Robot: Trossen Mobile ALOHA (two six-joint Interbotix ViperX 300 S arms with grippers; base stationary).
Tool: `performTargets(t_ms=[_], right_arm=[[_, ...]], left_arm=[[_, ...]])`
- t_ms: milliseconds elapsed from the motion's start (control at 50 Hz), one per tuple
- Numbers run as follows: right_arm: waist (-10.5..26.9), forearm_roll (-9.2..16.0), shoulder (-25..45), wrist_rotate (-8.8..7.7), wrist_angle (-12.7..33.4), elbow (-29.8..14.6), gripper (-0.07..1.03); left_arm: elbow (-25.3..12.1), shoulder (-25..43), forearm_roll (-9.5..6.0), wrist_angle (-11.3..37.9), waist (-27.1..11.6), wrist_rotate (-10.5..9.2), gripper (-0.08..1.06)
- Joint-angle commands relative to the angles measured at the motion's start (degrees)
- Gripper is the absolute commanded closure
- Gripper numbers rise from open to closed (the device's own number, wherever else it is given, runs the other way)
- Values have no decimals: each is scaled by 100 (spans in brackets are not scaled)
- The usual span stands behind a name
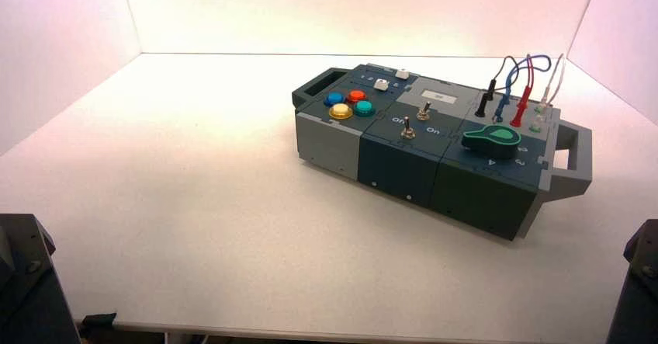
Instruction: Push the red button with the left gripper.
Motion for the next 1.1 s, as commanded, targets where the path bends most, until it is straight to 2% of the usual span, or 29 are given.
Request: performTargets(t_ms=[20, 160, 340, 620, 880, 1100], right_arm=[[26, 26, 70, -9, -9, -141, 98], [26, 26, 132, -9, 26, -158, 98], [18, 35, 167, -9, 70, -158, 98], [18, 35, 290, -9, 70, -167, 98], [26, 35, 360, -9, 97, -167, 98], [18, 35, 352, -9, 105, -167, 99]], left_arm=[[-694, 993, 0, -18, -756, -26, 101], [-1327, 1969, 0, 9, -1187, -26, 101], [-2145, 2979, 0, 229, -1424, -9, 101], [-3340, 4324, 0, 993, -1731, 123, 101], [-3832, 4878, 0, 1450, -2268, 255, 101], [-3876, 5019, 0, 1512, -2338, 264, 101]])
